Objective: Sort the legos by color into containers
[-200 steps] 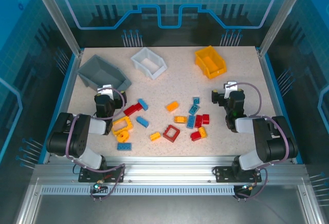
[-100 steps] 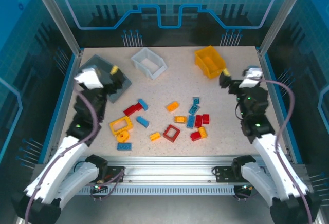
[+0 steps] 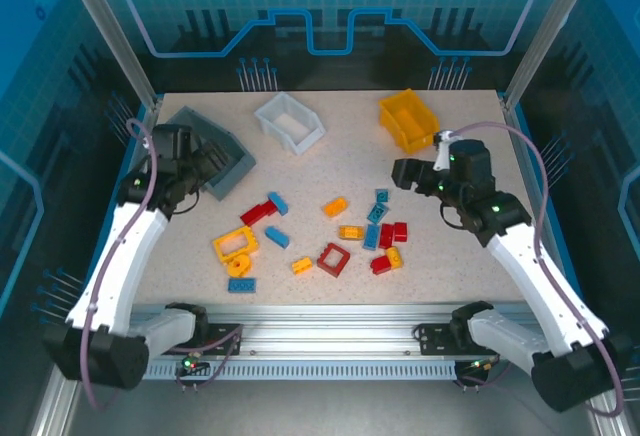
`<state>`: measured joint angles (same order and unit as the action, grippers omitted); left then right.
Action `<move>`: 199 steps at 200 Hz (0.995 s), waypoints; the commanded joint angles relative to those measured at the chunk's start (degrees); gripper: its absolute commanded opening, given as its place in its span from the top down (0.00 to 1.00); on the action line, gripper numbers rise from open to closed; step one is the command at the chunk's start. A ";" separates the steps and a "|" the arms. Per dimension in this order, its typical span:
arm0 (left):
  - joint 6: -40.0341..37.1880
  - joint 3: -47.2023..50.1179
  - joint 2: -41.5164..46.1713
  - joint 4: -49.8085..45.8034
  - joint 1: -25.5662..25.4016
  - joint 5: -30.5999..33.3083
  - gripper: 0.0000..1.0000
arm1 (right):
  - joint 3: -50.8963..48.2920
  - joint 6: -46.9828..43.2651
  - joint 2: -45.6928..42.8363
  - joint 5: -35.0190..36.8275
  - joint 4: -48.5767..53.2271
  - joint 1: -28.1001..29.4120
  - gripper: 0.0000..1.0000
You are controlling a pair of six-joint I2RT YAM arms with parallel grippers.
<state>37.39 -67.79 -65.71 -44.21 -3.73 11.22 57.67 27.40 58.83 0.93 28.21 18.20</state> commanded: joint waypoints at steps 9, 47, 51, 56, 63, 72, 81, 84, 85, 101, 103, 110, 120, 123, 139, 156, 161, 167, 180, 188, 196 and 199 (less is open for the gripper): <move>1.15 -7.02 -9.16 -1.97 3.69 -6.64 0.24 | 5.36 -3.33 5.26 -3.23 2.24 1.91 0.14; -0.17 -19.48 -26.37 1.08 7.23 -10.16 0.31 | 12.01 -6.55 15.27 -5.15 1.90 2.24 0.14; -0.35 -21.05 -28.23 1.07 7.31 -10.38 0.31 | 12.64 -6.86 16.31 -5.59 1.79 2.28 0.14; -0.62 -22.92 -30.49 1.14 7.37 -10.66 0.31 | 13.45 -7.27 17.57 -6.02 1.62 2.32 0.14; -1.03 -25.44 -33.85 1.14 7.46 -11.19 0.31 | 14.60 -7.65 19.45 -6.31 1.50 2.32 0.15; -1.65 -28.43 -38.06 0.61 7.42 -11.48 0.33 | 15.96 -8.01 21.74 -6.10 1.44 2.32 0.16; -2.17 -31.86 -42.06 -0.60 7.50 -11.27 0.33 | 17.20 -8.36 23.78 -5.78 1.24 2.23 0.17; -2.29 -32.80 -43.32 -1.08 7.54 -11.19 0.34 | 17.61 -8.47 24.39 -5.66 1.16 2.20 0.17; -2.39 -33.31 -43.73 -1.20 7.52 -11.16 0.34 | 17.72 -8.49 24.62 -5.58 1.15 2.20 0.17; -3.10 -38.13 -49.18 -2.93 7.85 -11.07 0.37 | 19.38 -8.93 27.21 -5.29 0.98 1.98 0.18; -3.24 -38.54 -49.69 -3.02 7.90 -11.05 0.37 | 19.56 -9.05 27.46 -5.31 0.97 1.88 0.18; -3.73 -39.93 -51.21 -3.17 7.95 -10.94 0.37 | 20.20 -9.03 28.25 -5.44 0.93 1.71 0.18; -4.60 -41.41 -52.95 -3.12 8.03 -10.25 0.38 | 20.71 -9.03 29.08 -5.74 0.73 1.58 0.18; -4.79 -41.79 -53.47 -3.08 8.06 -10.21 0.38 | 20.87 -9.03 29.36 -5.83 0.65 1.58 0.18; -6.26 -44.05 -55.77 -2.90 8.03 -10.75 0.44 | 21.25 -9.05 30.34 -6.16 0.10 1.47 0.18; -7.40 -46.07 -58.25 -3.38 8.03 -12.67 0.57 | 21.65 -9.03 31.55 -6.30 0.14 1.25 0.19; -7.60 -46.42 -58.67 -3.58 8.03 -13.35 0.60 | 21.69 -8.94 31.79 -6.36 0.09 1.16 0.19; -7.84 -46.55 -58.95 -3.61 8.03 -14.27 0.65 | 21.70 -8.77 32.10 -6.38 0.09 1.06 0.19; -8.08 -45.55 -58.68 -2.73 7.81 -15.81 0.74 | 21.78 -8.53 32.61 -6.64 0.09 0.67 0.20; -8.44 -44.87 -58.24 -1.98 7.53 -16.79 0.79 | 21.78 -8.42 32.80 -6.77 0.09 0.44 0.20; -8.92 -44.39 -57.98 -1.46 7.15 -17.39 0.83 | 21.78 -8.33 32.92 -6.82 -0.08 0.27 0.21; -9.17 -44.31 -57.91 -1.36 6.97 -17.53 0.85 | 21.78 -8.33 32.91 -6.82 -0.16 0.26 0.21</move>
<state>31.14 -111.98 -123.74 -46.06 3.90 -1.72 77.69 19.22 90.67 -4.62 28.45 19.49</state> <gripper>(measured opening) 0.204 0.797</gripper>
